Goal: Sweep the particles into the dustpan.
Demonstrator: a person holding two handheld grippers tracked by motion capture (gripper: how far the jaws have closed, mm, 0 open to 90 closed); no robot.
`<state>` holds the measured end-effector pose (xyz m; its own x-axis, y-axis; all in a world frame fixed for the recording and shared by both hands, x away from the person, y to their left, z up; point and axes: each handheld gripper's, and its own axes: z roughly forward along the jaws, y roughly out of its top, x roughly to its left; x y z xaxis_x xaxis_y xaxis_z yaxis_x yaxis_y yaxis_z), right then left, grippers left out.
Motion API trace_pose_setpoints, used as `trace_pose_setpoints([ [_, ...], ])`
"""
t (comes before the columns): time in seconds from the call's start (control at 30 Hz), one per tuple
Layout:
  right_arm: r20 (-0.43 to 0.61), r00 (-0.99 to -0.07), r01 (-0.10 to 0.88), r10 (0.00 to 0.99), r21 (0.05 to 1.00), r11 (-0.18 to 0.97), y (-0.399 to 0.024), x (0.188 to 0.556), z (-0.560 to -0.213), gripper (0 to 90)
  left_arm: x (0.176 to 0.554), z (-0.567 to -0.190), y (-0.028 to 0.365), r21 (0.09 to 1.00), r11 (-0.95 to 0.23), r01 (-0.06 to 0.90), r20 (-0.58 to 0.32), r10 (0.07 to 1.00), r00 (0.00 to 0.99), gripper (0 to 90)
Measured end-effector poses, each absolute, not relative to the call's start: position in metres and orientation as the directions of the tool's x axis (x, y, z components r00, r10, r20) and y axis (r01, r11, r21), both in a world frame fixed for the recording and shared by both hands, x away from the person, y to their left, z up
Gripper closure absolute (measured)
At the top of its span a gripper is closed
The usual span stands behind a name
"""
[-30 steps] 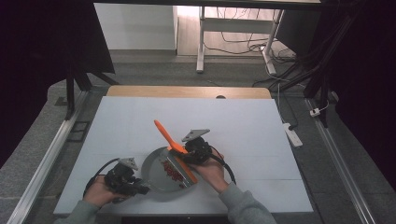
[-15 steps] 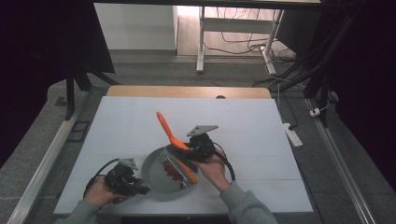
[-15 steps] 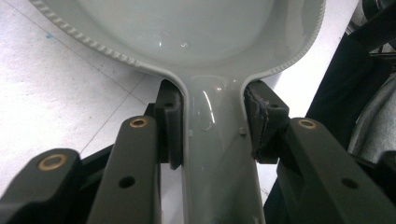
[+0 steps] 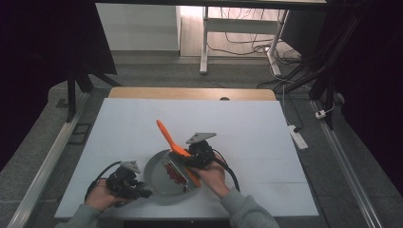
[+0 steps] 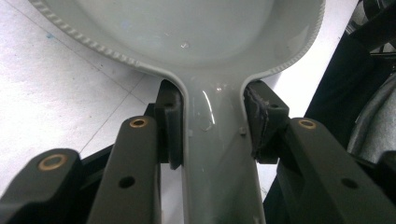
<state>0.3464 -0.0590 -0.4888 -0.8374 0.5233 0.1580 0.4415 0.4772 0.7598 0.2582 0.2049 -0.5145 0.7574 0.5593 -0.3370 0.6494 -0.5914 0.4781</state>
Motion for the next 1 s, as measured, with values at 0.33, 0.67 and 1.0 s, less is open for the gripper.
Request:
trace_pose_setpoints([
  [0.33, 0.196, -0.833, 0.441, 0.517, 0.8, 0.407, -0.071, 0.349, -0.471, 70.5, 0.257, -0.517, 0.205, 0.493, -0.584, 0.645, -0.329, 0.561, 0.76, 61.5],
  [0.67, 0.159, -0.801, 0.443, 0.577, 0.806, 0.392, -0.105, 0.359, -0.464, 70.5, 0.251, -0.523, 0.204, 0.532, -0.565, 0.63, -0.301, 0.569, 0.765, 61.6],
  [1.0, 0.137, -0.794, 0.428, 0.593, 0.818, 0.384, -0.133, 0.361, -0.458, 70.5, 0.25, -0.521, 0.208, 0.58, -0.512, 0.634, -0.287, 0.6, 0.747, 61.6],
])
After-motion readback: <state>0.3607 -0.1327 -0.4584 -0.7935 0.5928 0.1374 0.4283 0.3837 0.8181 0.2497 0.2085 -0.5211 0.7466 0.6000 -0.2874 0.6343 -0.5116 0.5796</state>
